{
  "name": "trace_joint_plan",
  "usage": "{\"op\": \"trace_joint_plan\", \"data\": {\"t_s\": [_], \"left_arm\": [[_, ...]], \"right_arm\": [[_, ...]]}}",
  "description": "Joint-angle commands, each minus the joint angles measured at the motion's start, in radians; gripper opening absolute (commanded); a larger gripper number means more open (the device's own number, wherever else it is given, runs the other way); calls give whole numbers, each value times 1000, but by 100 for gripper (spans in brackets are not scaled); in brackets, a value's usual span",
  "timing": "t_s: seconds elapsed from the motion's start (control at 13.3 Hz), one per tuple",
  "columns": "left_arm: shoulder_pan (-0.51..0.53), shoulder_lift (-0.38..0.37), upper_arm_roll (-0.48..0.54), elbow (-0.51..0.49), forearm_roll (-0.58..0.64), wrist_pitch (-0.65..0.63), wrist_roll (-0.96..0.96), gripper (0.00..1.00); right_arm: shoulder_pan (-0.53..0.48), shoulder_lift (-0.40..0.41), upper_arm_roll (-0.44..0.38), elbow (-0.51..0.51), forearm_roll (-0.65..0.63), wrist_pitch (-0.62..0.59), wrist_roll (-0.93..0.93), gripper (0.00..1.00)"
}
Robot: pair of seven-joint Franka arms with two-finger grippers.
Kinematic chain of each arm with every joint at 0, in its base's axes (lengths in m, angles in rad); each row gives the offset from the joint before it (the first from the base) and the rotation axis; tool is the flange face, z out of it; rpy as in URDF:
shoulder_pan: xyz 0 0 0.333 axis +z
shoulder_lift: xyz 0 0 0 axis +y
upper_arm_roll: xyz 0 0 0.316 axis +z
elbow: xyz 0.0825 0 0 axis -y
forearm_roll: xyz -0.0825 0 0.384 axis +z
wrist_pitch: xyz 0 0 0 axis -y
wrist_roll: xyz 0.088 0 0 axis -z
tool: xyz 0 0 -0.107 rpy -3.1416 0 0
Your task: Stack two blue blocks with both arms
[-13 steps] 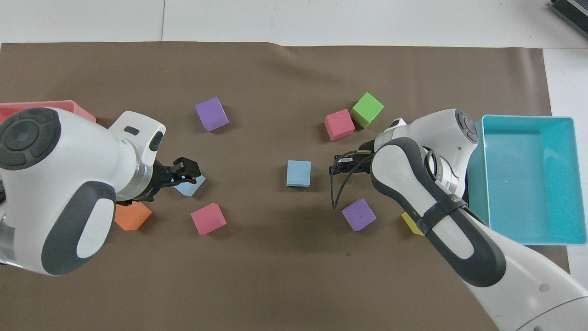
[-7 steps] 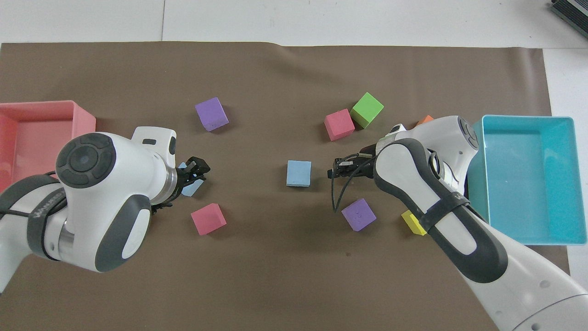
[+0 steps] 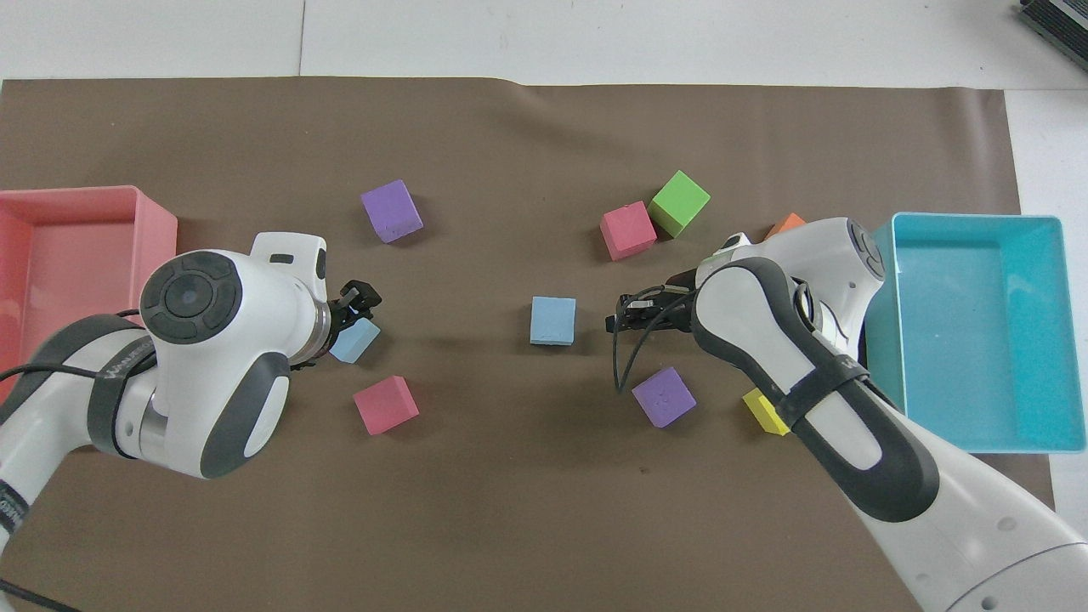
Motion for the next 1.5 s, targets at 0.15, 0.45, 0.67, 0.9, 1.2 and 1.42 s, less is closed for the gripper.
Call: {"op": "trace_joint_plan", "data": {"t_s": [0.15,0.45,0.67,0.9,1.2,1.42], "left_arm": [[46,13,-4,-19,39,43,-9,100],[40,38,-2,-20,41,63,-18,100],[35,44,-2,-27,41,80,-18,100],[32,61,-2,-39,44,106,-29,100],[29,90,-2,-51,74,149,-72,100],[20,108,-2,-50,108,172,-113,100]], "right_arm": [[-10,-9,9,-21,43,24,-37,0],[-13,-10,9,-22,43,24,-37,0],[-17,-9,9,-21,43,22,-36,0],[-17,-10,9,-21,43,21,-37,0],[-17,-9,9,-21,43,22,-37,0],[-17,-9,9,-21,43,22,-37,0]]}}
